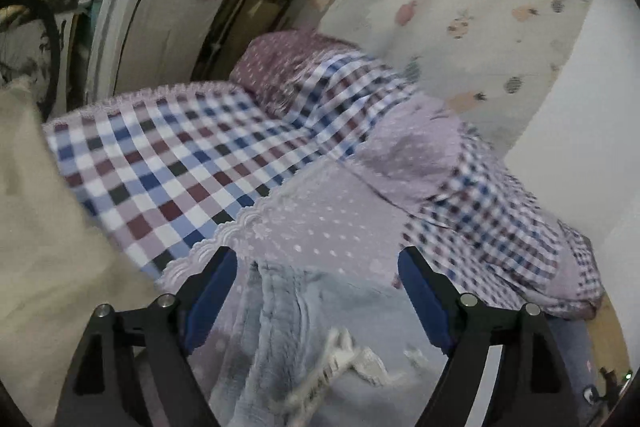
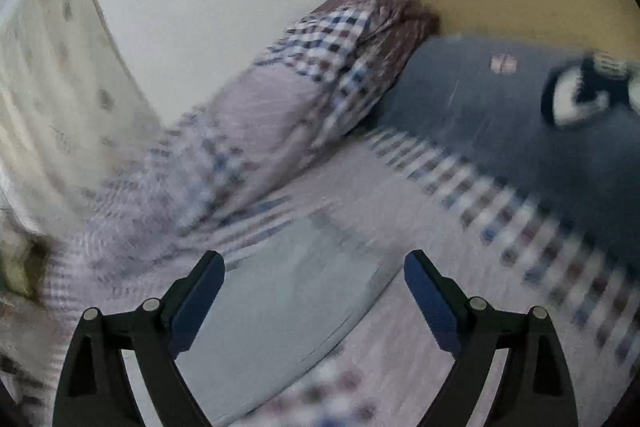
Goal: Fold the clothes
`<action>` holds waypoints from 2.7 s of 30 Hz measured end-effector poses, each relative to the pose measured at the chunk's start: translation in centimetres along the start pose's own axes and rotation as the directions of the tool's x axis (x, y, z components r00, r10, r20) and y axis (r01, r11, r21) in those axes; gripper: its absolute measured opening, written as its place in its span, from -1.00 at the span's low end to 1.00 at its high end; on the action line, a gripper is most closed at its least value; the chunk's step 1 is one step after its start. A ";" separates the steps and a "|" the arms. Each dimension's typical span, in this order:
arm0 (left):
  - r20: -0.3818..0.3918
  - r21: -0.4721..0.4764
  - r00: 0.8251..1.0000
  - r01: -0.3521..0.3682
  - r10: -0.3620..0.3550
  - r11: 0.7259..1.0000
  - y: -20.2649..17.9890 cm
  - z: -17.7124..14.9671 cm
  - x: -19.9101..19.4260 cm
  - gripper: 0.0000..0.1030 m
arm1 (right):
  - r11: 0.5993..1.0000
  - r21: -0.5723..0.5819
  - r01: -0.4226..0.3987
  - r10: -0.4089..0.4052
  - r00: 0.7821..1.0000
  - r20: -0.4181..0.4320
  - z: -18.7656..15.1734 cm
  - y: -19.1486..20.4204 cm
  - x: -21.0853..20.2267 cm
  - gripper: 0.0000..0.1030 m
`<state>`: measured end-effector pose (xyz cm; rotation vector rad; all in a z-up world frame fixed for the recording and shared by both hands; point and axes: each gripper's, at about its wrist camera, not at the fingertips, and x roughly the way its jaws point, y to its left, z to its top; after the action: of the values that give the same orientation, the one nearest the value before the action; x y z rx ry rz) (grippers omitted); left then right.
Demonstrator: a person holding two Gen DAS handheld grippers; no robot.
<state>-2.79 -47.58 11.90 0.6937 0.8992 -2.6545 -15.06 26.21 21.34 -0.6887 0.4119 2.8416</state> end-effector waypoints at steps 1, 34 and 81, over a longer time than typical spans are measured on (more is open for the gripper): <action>0.006 0.013 1.000 0.007 -0.007 1.000 -0.3 -0.1 -1.5 0.68 | 0.999 0.009 -0.031 0.031 1.000 0.006 -0.3 -0.2 -2.5 0.83; 0.040 0.030 0.961 0.274 -0.275 0.961 1.9 -11.3 -36.6 0.99 | 0.947 0.123 -0.295 0.264 0.940 0.216 -14.3 -5.3 -43.7 0.99; -0.124 -0.327 0.971 0.156 -0.206 0.932 9.6 -22.5 -15.7 0.57 | 0.626 0.766 -0.144 0.194 0.981 0.026 -30.5 -23.4 -30.8 0.99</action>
<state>22.25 -39.66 -0.48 0.7788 1.4590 -2.5430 30.36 35.23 4.63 -0.5498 1.6482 2.4000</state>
